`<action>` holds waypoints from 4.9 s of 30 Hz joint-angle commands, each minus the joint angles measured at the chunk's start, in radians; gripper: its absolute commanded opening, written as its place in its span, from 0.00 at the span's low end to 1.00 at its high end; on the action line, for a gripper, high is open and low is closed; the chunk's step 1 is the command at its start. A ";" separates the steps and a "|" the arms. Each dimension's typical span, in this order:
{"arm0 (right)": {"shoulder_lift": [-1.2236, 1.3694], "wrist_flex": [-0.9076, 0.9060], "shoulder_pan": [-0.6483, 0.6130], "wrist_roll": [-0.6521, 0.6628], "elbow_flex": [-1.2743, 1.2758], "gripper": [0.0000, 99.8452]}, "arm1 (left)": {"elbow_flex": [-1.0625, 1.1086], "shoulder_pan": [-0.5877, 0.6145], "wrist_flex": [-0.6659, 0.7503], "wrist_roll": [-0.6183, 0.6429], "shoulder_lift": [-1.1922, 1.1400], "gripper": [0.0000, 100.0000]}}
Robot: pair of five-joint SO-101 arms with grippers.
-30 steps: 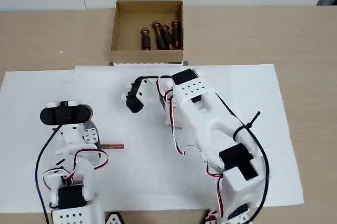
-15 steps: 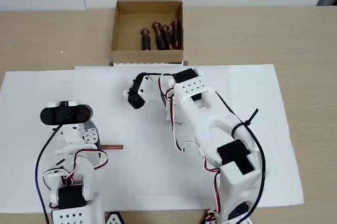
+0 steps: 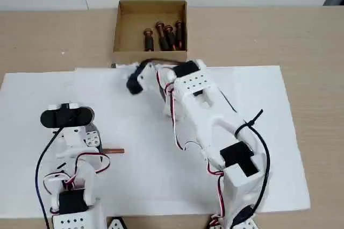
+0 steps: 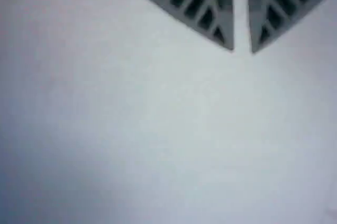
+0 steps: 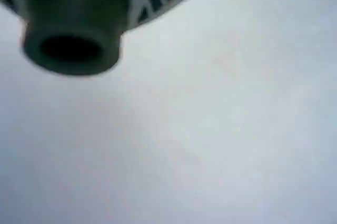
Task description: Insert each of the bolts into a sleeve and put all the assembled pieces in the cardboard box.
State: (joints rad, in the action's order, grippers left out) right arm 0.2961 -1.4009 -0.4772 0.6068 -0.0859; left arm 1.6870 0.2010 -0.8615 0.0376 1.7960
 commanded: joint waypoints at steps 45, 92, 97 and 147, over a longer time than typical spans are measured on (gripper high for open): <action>-1.118 -0.329 0.415 -0.428 0.523 0.00 | -1.092 -0.009 -0.687 0.221 -0.810 0.01; -1.129 -0.314 0.671 -0.428 0.528 0.00 | -1.319 -0.046 -0.890 0.888 -1.815 0.11; -1.130 -0.314 0.671 -0.428 0.528 0.00 | -1.320 -0.103 -0.876 0.888 -1.844 0.11; -1.127 -0.294 0.671 -0.428 0.529 0.00 | -1.121 -0.037 -0.657 0.887 -1.849 0.27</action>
State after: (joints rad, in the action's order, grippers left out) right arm -0.8193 -1.7062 0.1857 0.1665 0.4480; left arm 0.5409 0.1642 -1.5397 0.9260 -0.0407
